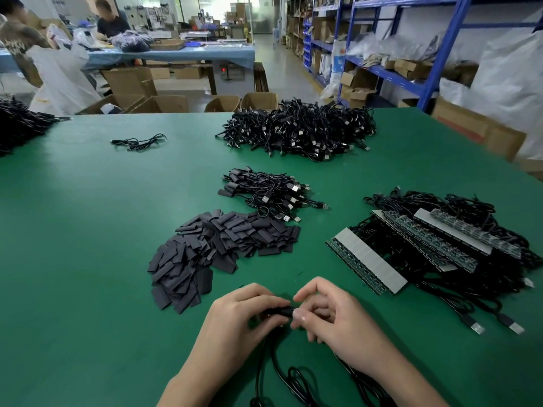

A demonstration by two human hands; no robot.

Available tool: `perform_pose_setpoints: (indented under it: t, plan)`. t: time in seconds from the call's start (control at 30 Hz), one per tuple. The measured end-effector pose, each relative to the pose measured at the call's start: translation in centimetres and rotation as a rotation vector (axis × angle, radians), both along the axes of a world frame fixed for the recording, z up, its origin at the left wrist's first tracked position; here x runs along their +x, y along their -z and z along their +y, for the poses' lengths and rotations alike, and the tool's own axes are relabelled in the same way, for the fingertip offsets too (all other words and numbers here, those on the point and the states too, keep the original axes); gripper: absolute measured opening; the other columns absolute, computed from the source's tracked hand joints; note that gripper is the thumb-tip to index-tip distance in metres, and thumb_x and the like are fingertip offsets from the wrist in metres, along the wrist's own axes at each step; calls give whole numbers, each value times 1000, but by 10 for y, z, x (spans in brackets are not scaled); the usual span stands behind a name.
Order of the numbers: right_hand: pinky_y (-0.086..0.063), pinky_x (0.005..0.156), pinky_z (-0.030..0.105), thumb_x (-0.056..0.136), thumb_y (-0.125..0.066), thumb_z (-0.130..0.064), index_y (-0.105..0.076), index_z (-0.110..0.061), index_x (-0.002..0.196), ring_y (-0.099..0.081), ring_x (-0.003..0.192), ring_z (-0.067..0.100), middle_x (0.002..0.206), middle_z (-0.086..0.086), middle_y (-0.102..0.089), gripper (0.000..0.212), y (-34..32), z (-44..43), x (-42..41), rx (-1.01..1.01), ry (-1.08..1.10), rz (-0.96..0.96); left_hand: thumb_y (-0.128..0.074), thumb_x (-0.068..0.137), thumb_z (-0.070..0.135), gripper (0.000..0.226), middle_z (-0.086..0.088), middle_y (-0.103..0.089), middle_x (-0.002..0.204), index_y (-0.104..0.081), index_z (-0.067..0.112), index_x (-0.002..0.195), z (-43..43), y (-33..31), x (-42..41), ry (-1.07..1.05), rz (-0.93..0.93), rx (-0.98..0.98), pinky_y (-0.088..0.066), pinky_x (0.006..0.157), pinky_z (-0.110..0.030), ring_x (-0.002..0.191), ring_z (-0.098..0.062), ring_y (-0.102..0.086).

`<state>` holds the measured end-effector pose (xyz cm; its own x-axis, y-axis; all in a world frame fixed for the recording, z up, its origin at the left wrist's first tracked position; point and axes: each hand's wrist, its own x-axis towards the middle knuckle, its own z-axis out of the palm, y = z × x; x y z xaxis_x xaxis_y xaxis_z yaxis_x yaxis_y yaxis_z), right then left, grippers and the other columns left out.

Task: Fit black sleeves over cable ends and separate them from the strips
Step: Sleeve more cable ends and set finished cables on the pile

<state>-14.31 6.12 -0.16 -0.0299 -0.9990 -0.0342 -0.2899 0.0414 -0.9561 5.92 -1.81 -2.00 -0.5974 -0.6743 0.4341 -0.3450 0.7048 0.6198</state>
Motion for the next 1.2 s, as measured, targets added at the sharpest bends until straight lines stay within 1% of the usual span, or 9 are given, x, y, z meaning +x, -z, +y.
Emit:
perform_pose_setpoints:
  t: [0.1,0.17,0.33,0.5,0.63,0.8,0.97,1.03,1.2]
  plan:
    - [-58,76,32,82,-70,-41,-65,-35,97,-69,78,19,89,3,-73,17,-2,1,-8,-22,38,12,-75,88,47,19,25,-66,98,-78,36,102,-2,-1,2,-47,21,14,-53,72,-18,83,3,-66]
    - [-58,78,32,86,-72,-35,-69,-30,96,-69,83,20,88,2,-73,11,-3,1,-10,-13,37,62,-76,87,44,17,25,-66,97,-79,36,102,-3,-2,3,-68,30,18,-53,70,-19,83,1,-66]
    - [-52,68,23,95,-69,-26,-65,-30,91,-62,65,2,78,-4,-76,7,-1,2,-7,35,27,152,-75,86,45,19,24,-66,97,-79,36,102,-2,-4,4,-73,27,21,-53,69,-18,80,1,-65]
    - [-50,64,19,93,-72,-23,-67,-35,87,-59,62,1,72,-3,-73,14,0,1,-5,2,78,146,-74,86,45,20,23,-67,96,-79,35,102,-1,-5,2,-70,31,21,-54,69,-22,80,3,-64]
    - [-47,64,13,91,-74,-20,-69,-28,83,-61,62,-1,70,-4,-72,13,1,1,-2,-14,84,156,-77,87,47,19,25,-66,97,-78,35,103,2,-5,0,-43,20,20,-54,72,-20,82,4,-65]
    - [-48,65,14,90,-75,-21,-70,-26,84,-63,64,0,72,-5,-73,10,3,2,-1,-13,79,169,-75,87,44,19,23,-68,97,-79,34,102,5,-6,-3,-28,17,23,-56,73,-22,85,5,-66]
    - [-44,62,11,91,-75,-24,-63,-28,90,-56,58,-3,75,-6,-76,12,2,2,-1,-10,74,158,-75,87,45,19,23,-69,97,-80,34,102,6,-8,-3,-36,17,23,-56,74,-24,85,4,-66]
    - [-48,64,14,92,-73,-24,-61,-28,91,-58,61,-2,77,-6,-77,13,2,2,-2,2,57,153,-72,88,49,23,23,-69,98,-80,34,103,7,-9,-4,-39,20,17,-56,75,-25,87,4,-67]
    - [-55,71,25,96,-68,-18,-60,-18,96,-63,66,9,82,-2,-79,9,1,0,-4,12,55,70,-84,79,39,34,21,-70,99,-78,31,112,5,-6,-3,-192,103,14,-54,79,-20,89,1,-67]
